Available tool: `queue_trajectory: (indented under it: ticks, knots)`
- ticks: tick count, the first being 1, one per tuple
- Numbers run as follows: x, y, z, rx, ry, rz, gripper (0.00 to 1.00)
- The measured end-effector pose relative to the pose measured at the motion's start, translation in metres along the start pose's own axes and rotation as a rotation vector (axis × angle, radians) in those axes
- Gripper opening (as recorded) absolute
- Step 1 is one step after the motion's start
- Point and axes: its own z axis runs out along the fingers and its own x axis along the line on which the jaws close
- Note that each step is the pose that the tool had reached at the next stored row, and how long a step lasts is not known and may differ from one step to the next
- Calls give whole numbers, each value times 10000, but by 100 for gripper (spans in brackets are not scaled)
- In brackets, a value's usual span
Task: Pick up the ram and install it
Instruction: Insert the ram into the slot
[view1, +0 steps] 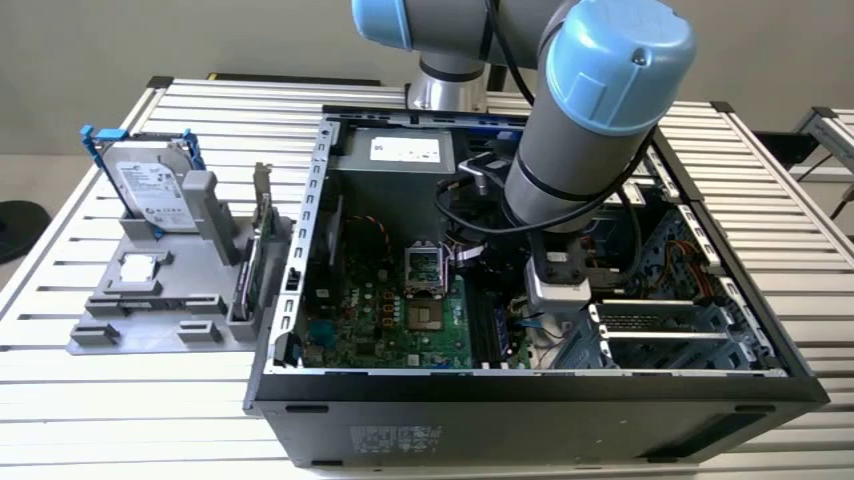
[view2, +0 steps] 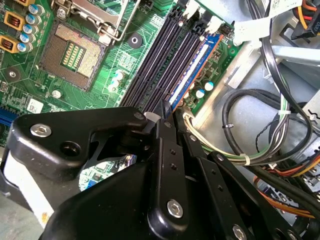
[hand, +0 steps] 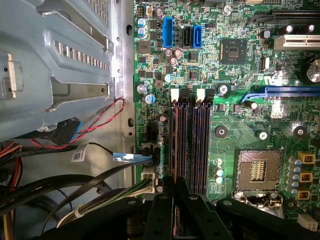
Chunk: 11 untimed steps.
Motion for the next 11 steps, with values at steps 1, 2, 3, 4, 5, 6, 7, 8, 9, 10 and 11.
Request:
queue_trajectory:
  ticks: [1, 2, 3, 4, 5, 6, 7, 8, 9, 10, 11]
  knots:
    - [0, 1, -1, 10, -1, 1, 0]
    - [0, 0, -1, 21, -1, 3, 0]
    - [0, 0, -1, 28, -1, 5, 0]
    - [0, 0, -1, 32, -1, 8, 0]
    - [0, 0, 0, 37, 0, 8, 0]
    - [0, 0, -1, 40, 0, 9, 0]
    - [0, 0, -1, 42, 0, 9, 0]
    - [0, 0, -1, 44, 0, 9, 0]
    - [0, 0, -1, 45, 0, 8, 0]
    - [0, 0, -3, 43, -1, 9, 0]
    - [0, 0, -7, 41, -1, 9, 0]
